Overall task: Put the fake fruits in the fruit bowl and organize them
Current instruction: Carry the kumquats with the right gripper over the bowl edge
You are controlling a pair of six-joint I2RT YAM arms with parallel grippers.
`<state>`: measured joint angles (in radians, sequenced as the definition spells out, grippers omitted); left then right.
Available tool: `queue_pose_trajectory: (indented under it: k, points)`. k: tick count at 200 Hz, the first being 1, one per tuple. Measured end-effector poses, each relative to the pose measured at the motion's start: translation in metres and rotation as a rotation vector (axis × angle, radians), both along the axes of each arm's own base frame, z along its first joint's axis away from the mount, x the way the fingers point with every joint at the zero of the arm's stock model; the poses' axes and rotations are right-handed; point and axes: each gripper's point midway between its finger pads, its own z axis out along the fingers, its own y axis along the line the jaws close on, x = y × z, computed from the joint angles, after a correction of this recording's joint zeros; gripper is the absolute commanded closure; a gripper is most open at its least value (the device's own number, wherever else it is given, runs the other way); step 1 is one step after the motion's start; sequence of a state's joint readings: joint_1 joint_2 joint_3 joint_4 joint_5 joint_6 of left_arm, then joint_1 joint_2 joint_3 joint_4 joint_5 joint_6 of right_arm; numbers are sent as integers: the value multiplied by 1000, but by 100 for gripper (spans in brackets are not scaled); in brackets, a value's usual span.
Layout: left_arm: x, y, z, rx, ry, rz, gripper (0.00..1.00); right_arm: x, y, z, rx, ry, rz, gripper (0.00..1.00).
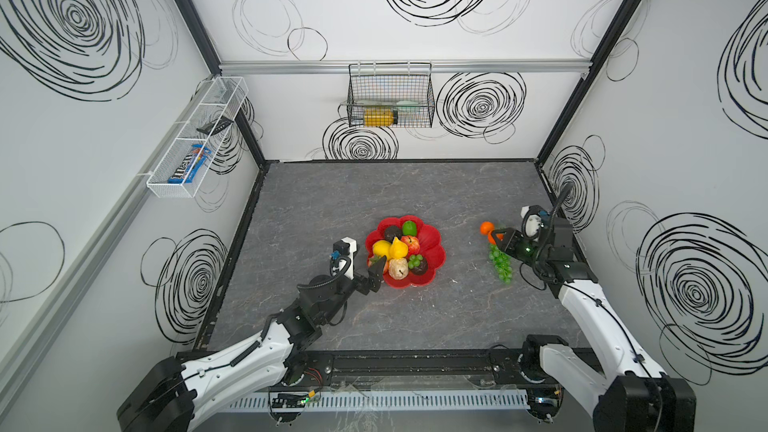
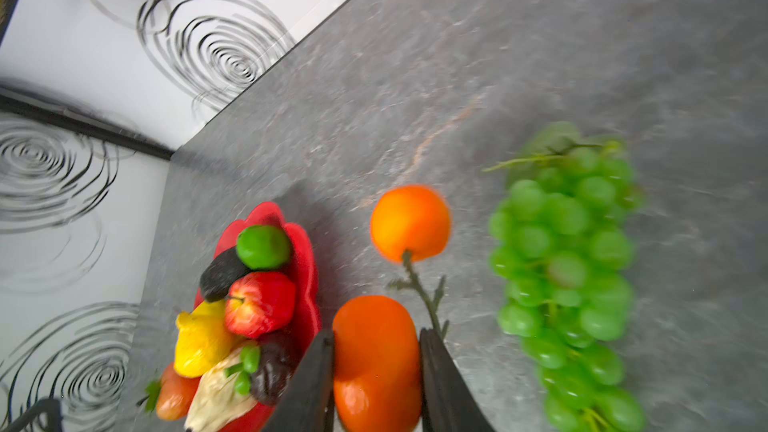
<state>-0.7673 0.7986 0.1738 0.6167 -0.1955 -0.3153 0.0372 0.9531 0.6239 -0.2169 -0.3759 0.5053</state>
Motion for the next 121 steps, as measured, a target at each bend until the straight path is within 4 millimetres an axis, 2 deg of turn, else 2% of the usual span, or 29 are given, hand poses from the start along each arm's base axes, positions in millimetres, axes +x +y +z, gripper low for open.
queue_pose_trajectory:
  k: [23,47,78,121]
  points:
    - [-2,-6,2,-8,-4,-33,8,-6,47,15,6,-23,137,71]
    - [-5,-12,7,-23,-18,-67,9,-18,86,16,19,-12,247,71]
    - [-10,-26,5,-4,-17,-130,13,-35,125,13,32,25,353,70]
    - [-23,-55,-2,63,-22,-222,14,-49,164,26,68,5,448,70]
